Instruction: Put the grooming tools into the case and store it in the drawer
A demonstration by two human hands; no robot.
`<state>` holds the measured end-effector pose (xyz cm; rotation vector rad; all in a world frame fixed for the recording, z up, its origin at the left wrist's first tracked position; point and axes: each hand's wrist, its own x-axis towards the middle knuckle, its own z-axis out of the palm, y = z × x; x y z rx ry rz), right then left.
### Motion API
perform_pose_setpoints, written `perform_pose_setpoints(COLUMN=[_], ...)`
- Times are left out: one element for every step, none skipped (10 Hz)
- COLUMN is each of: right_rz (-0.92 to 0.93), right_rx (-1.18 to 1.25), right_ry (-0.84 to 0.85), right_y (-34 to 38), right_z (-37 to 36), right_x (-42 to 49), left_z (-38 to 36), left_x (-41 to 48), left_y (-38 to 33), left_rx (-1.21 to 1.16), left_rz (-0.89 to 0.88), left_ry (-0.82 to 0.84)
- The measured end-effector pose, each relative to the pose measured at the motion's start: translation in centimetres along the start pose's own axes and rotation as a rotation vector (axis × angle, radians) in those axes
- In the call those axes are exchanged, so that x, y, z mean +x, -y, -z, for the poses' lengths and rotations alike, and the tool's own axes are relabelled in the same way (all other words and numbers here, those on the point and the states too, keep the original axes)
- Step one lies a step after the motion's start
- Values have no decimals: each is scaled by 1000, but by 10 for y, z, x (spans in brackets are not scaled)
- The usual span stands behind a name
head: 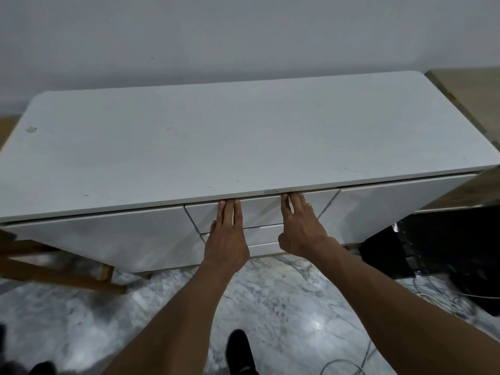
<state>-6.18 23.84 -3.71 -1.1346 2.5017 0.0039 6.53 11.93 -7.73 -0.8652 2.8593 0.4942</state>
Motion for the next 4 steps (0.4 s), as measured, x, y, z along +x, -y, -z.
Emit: perform_pose_setpoints(right_rz=[15, 35, 28, 81], right_rx=[11, 0, 93, 234], right_ry=[13, 51, 92, -168], right_y=[-3, -9, -11, -12], right_z=[4, 15, 30, 71], right_x=[2, -3, -21, -48], left_z=[8, 14, 22, 19], left_x=[1, -11, -32, -83], left_y=[-2, -1, 3, 12], left_rx=[-37, -13, -9, 4], left_rz=[-6, -39, -20, 40], left_ry=[14, 35, 35, 49])
